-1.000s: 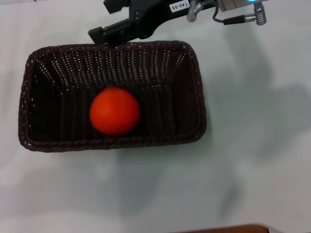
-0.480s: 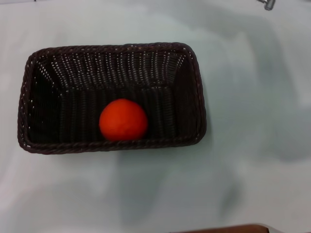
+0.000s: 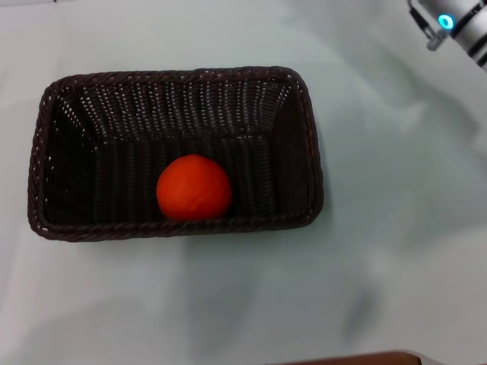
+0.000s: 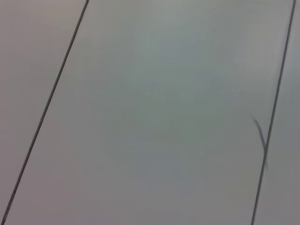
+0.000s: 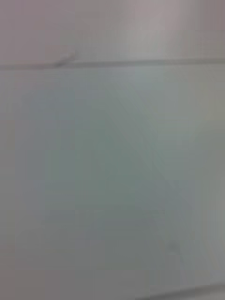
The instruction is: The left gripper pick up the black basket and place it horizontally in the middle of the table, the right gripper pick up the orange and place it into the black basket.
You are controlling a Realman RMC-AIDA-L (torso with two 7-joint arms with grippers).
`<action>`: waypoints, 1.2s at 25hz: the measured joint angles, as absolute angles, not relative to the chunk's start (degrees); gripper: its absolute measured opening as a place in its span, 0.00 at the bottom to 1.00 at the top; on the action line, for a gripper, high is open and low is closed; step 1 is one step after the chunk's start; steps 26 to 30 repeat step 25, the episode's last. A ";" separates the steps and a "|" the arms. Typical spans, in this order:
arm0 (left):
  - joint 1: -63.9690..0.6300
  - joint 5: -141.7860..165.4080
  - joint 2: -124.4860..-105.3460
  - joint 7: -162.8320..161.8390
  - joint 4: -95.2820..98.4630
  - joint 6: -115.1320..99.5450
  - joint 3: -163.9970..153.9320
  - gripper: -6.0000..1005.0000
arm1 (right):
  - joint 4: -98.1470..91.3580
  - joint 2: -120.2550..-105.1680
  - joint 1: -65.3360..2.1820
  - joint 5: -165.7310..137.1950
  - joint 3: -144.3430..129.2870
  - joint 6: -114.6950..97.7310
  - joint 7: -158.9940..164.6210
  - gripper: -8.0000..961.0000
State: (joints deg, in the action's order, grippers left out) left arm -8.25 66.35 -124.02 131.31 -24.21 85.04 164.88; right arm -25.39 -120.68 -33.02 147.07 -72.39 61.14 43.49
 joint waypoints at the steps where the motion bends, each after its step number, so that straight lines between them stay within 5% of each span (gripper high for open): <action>1: -8.32 66.22 -124.02 131.42 -24.13 84.99 164.88 0.76 | -24.02 -120.79 -33.21 147.33 -70.85 61.85 42.99 0.99; 30: -8.09 55.66 -124.01 133.71 -21.57 85.50 164.89 0.76 | -4.00 -120.22 -33.49 147.29 -39.24 79.02 34.53 0.99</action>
